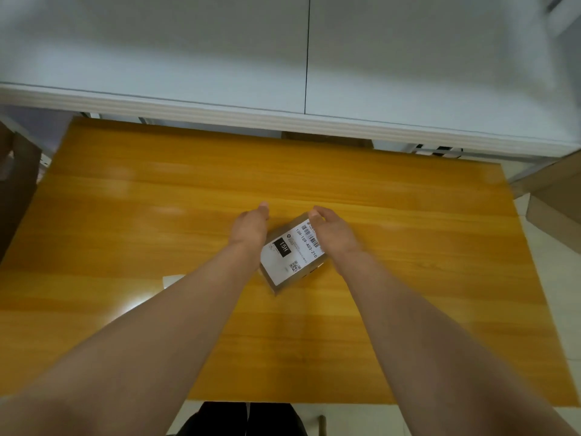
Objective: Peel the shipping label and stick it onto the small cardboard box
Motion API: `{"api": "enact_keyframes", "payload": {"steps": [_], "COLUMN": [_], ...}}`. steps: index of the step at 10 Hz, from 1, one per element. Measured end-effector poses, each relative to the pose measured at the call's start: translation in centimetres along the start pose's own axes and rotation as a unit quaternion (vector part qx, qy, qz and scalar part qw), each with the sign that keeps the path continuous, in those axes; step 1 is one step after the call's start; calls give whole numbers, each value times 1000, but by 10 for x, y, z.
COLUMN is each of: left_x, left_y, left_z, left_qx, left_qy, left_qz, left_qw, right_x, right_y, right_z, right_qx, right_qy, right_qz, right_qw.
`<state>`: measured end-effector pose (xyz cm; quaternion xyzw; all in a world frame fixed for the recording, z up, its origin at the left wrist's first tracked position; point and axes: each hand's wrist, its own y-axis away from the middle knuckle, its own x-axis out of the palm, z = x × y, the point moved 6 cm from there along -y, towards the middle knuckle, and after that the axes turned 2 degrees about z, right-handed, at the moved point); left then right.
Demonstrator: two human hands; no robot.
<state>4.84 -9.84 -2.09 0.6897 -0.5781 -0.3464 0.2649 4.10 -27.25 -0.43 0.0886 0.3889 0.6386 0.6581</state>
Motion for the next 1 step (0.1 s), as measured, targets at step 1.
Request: {"api": "enact_keyframes", "payload": {"steps": [1], "left_x": [-19], "left_y": [5], "left_z": [0], "left_qx": [15], "left_qy": [-44], "left_qz": [-32], "left_qw": [998], "right_x": [-15], "right_y": [10], "right_z": [2], "right_qx": [-9], "right_qy": [-5], "right_qz": [-74], "right_qw": [997]}}
